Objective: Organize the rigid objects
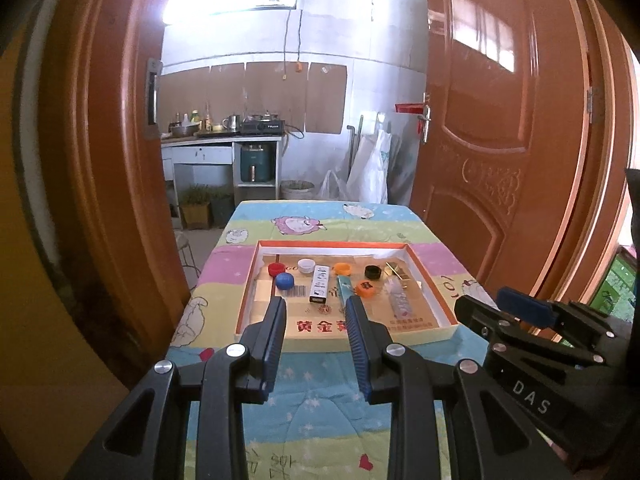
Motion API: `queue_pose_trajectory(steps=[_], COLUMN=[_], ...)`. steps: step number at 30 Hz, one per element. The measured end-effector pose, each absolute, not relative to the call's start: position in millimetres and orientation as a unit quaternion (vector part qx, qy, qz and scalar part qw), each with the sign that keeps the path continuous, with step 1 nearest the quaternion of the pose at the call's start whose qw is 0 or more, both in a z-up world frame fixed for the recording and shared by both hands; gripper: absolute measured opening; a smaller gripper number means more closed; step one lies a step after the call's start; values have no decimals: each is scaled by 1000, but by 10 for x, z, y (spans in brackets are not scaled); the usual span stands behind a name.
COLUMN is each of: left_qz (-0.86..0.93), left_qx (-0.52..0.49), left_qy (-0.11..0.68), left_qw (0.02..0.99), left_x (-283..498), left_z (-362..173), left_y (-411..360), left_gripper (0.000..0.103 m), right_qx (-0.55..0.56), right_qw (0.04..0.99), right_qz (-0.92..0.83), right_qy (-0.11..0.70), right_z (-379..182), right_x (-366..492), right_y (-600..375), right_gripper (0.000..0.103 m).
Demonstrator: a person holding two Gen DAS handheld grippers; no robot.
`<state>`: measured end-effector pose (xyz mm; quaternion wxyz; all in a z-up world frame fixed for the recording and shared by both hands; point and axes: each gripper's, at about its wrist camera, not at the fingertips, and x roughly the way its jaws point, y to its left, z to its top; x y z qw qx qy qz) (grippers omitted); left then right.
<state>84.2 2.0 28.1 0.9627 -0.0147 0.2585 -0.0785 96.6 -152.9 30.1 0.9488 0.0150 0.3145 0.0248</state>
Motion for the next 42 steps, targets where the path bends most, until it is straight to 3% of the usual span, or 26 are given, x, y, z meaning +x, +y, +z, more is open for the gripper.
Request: queue_pose_trajectory(steps=[42], left_qz=[-62], left_qx=[-2], left_qy=[225], left_qw=[972], left_x=[126], left_z=[412], left_y=[72], left_gripper=[31], right_qx=[9], right_qw=[969], right_qz=[20], right_qy=[244], right_z=[490], right_x=[148], right_y=[-1395], right_gripper=[46])
